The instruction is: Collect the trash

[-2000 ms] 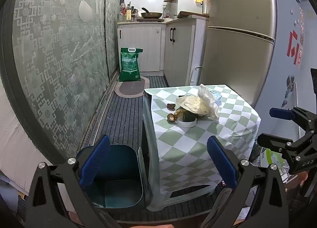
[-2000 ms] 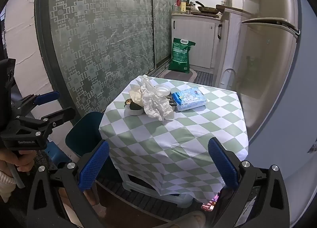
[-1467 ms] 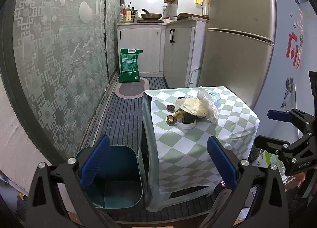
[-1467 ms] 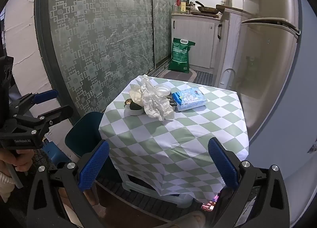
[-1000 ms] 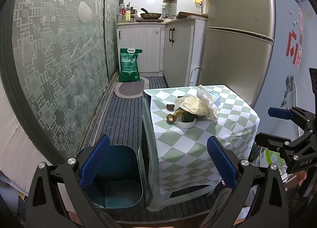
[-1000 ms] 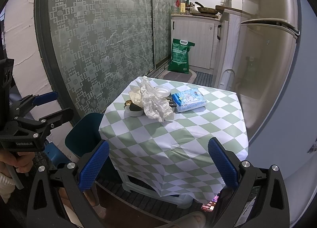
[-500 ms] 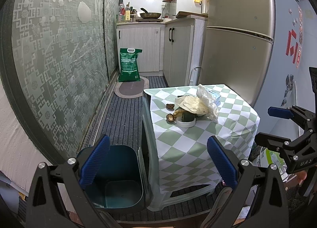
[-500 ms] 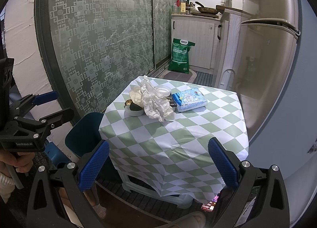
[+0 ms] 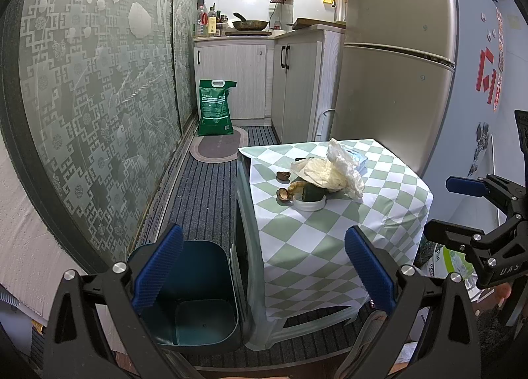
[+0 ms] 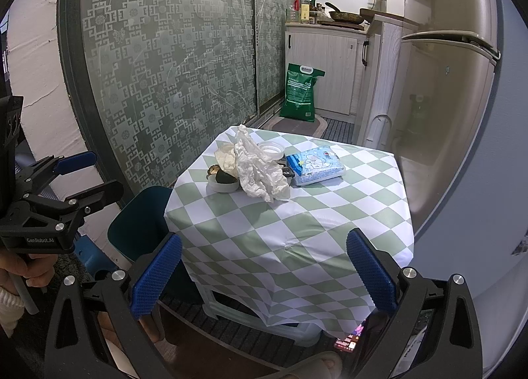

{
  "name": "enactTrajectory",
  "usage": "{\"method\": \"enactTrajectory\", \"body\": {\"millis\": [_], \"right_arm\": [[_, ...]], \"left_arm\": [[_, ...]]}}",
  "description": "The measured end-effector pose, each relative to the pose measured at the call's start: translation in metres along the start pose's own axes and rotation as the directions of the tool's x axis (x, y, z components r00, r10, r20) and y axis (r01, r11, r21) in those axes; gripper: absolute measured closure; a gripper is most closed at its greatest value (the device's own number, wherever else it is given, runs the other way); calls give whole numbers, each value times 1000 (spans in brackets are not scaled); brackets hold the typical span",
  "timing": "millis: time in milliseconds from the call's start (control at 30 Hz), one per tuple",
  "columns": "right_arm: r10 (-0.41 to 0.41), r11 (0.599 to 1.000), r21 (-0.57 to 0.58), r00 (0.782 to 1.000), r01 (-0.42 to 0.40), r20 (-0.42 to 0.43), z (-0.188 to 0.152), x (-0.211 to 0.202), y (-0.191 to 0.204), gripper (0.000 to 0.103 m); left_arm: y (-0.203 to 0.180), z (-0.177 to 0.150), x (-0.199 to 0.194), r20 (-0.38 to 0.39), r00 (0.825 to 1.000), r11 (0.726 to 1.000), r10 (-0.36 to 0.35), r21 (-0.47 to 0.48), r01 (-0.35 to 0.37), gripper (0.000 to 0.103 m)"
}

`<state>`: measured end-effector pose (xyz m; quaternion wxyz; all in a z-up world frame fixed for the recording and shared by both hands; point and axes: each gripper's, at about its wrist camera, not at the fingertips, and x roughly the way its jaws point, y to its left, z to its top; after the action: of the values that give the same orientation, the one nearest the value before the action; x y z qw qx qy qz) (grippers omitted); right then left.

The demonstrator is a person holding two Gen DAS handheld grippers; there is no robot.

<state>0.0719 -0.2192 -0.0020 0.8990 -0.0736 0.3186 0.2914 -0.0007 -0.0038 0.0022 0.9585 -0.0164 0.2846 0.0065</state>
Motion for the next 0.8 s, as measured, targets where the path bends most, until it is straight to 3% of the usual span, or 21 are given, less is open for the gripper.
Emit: {"method": "enactTrajectory", "body": {"millis": [800], "right_arm": [[26, 1000, 11, 999, -26, 35, 1, -6, 3, 3]], "left_arm": [[1, -2, -3, 22, 1000, 1000, -15, 13, 15, 3]]}}
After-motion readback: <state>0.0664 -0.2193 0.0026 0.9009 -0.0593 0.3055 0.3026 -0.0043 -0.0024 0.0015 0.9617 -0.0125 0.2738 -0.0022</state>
